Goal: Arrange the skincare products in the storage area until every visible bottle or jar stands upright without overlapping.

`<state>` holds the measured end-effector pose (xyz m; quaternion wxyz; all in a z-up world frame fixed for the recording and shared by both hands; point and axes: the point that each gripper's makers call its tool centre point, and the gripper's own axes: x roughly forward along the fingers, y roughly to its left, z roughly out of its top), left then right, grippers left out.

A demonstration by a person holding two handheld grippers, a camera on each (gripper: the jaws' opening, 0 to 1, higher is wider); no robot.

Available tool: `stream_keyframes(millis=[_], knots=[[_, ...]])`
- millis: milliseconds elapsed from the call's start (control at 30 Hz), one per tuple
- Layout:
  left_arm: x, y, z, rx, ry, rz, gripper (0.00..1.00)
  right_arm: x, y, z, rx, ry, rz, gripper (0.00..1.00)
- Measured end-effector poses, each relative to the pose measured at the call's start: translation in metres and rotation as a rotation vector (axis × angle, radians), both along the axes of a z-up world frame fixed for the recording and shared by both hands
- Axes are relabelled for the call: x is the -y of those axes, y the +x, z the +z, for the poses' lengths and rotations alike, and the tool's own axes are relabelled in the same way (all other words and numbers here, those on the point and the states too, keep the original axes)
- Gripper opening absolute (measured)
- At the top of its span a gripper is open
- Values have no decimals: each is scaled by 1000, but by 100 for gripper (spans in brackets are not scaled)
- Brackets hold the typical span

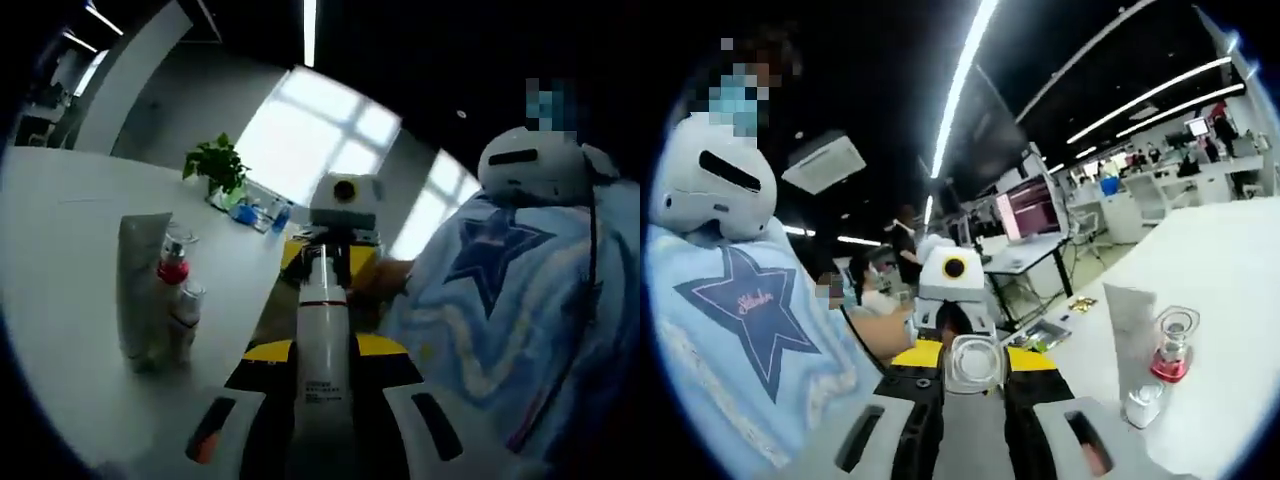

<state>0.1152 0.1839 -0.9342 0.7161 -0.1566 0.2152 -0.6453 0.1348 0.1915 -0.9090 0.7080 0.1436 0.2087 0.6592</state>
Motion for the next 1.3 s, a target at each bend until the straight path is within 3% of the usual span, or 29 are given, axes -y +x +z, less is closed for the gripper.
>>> stream_keyframes(millis=[33, 67, 133, 233, 300, 367, 433, 467, 567, 667, 800, 867, 933, 1000, 1067, 1100, 1167, 1300], knots=[[0, 1, -2, 9, 10, 11, 18, 1, 1, -2, -16, -15, -7, 13], [-1, 12, -6, 50, 40, 77, 19, 3, 7, -8, -45, -51, -35, 13], [-2, 29, -10, 141, 76, 182, 23, 5, 18, -12, -102, -55, -112, 12], [0, 40, -25, 185, 202, 258, 24, 8, 32, -28, -82, -144, -207, 11], [0, 46, -29, 257, 266, 295, 25, 11, 39, -43, -86, -232, -270, 11], [0, 51, -32, 319, 333, 327, 27, 12, 42, -49, -87, -262, -309, 11], [1, 54, -40, 405, 443, 349, 30, 10, 43, -53, -153, -274, -348, 11], [3, 55, -41, 427, 463, 349, 30, 10, 44, -54, -160, -278, -359, 11], [10, 59, -43, 481, 534, 370, 30, 12, 50, -63, -132, -354, -433, 12], [14, 67, -45, 579, 629, 370, 25, 8, 49, -67, -136, -382, -453, 12], [20, 64, -61, 602, 725, 307, 18, 10, 50, -72, -147, -422, -486, 12], [20, 67, -62, 621, 750, 320, 18, 11, 51, -75, -127, -444, -503, 12], [20, 69, -63, 602, 753, 333, 17, 12, 52, -75, -92, -443, -491, 12], [18, 70, -59, 548, 708, 352, 16, 8, 53, -67, 19, -381, -440, 12], [16, 74, -54, 506, 642, 362, 16, 6, 50, -58, 27, -307, -414, 13], [13, 76, -54, 458, 620, 368, 16, 8, 52, -52, 59, -267, -420, 13], [6, 83, -56, 392, 576, 386, 16, 16, 58, -48, 120, -251, -442, 11], [4, 94, -60, 298, 471, 379, 16, 20, 62, -55, 127, -282, -446, 11]])
